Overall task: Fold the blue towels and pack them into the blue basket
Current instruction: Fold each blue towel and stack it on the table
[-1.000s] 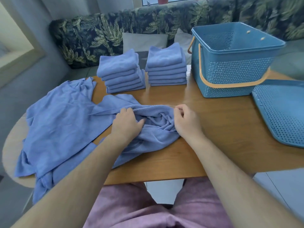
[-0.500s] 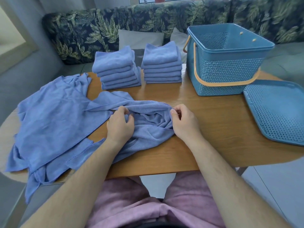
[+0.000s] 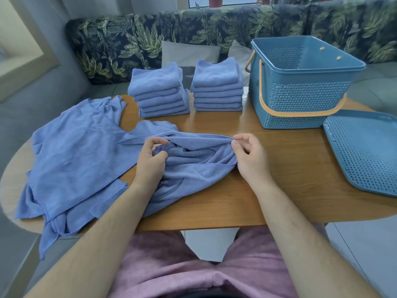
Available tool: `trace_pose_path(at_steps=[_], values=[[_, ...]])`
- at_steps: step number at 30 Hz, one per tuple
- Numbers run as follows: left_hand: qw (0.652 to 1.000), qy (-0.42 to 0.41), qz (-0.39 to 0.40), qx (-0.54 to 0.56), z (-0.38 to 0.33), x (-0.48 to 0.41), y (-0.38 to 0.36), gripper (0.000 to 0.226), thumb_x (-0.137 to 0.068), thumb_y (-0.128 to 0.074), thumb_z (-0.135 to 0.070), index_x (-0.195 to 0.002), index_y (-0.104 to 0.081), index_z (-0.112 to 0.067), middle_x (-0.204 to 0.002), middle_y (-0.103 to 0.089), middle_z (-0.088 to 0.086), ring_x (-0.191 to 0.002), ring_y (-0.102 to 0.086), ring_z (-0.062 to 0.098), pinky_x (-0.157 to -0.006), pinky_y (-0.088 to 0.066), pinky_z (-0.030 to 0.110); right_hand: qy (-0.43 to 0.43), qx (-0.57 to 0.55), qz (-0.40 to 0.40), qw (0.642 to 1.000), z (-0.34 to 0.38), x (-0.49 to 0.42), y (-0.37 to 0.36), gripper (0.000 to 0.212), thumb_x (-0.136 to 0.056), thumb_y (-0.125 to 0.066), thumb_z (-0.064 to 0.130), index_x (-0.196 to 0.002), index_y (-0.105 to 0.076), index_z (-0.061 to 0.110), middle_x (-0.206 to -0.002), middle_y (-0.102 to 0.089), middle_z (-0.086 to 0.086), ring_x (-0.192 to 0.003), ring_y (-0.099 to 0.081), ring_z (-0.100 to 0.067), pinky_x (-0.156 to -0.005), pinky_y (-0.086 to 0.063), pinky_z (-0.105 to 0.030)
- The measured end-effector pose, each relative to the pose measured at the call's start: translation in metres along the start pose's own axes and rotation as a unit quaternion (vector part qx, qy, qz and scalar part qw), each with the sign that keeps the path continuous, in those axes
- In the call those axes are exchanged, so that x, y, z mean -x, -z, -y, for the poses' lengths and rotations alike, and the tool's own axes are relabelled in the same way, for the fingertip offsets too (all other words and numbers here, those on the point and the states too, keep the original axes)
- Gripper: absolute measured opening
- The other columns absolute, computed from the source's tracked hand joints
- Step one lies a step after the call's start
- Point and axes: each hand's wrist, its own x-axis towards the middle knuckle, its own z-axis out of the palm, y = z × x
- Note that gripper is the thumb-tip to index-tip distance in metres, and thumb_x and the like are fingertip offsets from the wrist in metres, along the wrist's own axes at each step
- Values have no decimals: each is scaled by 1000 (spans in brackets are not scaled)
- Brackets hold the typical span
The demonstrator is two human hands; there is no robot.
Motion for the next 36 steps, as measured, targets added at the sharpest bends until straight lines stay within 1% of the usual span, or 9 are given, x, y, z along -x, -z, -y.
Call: trace_pose_path(at_steps=[4,8,11,14,19,25,30,34,36], values=[[999,36,14,31,-4,3,6,36,-82,-54,-5,-100,-72,-31,-93,-60,0,-80,-52,16,-74,-46,29,13,-59,21,998,4,2,4,11,-103,-57,20,-104,-67,22,-80,-73,11,-74,-63,-2,-69,-47,-18],[997,18,8,74,-5,2,7,19,-99,-60,-26,-105,-77,-23,-110,-74,-6,-108,-65,6,-96,-47,25,-6,-112,54,992,5,1,6,20,-105,-51,14,-109,-68,23,-85,-73,8,-77,-63,-3,-67,-47,-16],[996,21,8,89,-1,0,8,18,-101,-59,-22,-108,-76,-21,-108,-75,-6,-109,-66,9,-100,-48,28,-23,-145,63,987,8,0,7,20,-103,-51,6,-109,-69,15,-79,-72,8,-71,-62,0,-62,-47,-14],[995,26,29,93,3,-3,12,26,-97,-59,-6,-113,-73,-22,-93,-67,-1,-87,-60,11,-91,-48,28,-23,-168,100,980,12,1,8,25,-95,-54,-6,-98,-71,12,-73,-69,7,-68,-58,-5,-59,-44,-15],[985,49,90,142,0,-3,18,43,-86,-53,2,-116,-73,-21,-81,-53,9,-79,-51,21,-87,-44,29,-29,-149,140,978,13,4,8,45,-85,-52,-17,-73,-78,17,-76,-73,5,-74,-64,-5,-67,-49,-16],[985,92,76,122,-17,-3,26,32,-88,-61,-3,-108,-77,-21,-78,-48,4,-77,-47,18,-80,-42,28,-52,-122,149,980,19,1,17,39,-91,-50,-13,-99,-78,13,-72,-70,9,-60,-52,-2,-61,-43,-17],[979,64,85,172,-64,-16,44,28,-93,-58,4,-108,-73,-14,-81,-57,2,-73,-56,11,-64,-47,21,16,-87,126,988,67,-22,34,39,-93,-51,-9,-98,-79,18,-65,-65,13,-60,-49,-5,-58,-42,-15],[979,34,57,193,-119,-38,59,26,-93,-59,3,-106,-72,-15,-81,-66,-2,-69,-64,6,-65,-52,22,23,-132,84,987,119,-48,49,34,-93,-54,-5,-97,-79,17,-61,-60,7,-54,-46,-9,-53,-38,-16],[977,15,48,209,-148,-49,65,25,-94,-58,4,-106,-71,-13,-83,-70,0,-69,-67,7,-63,-55,20,5,-184,89,979,142,-60,56,32,-94,-54,-4,-100,-78,16,-70,-61,2,-57,-47,-9,-54,-37,-19]])
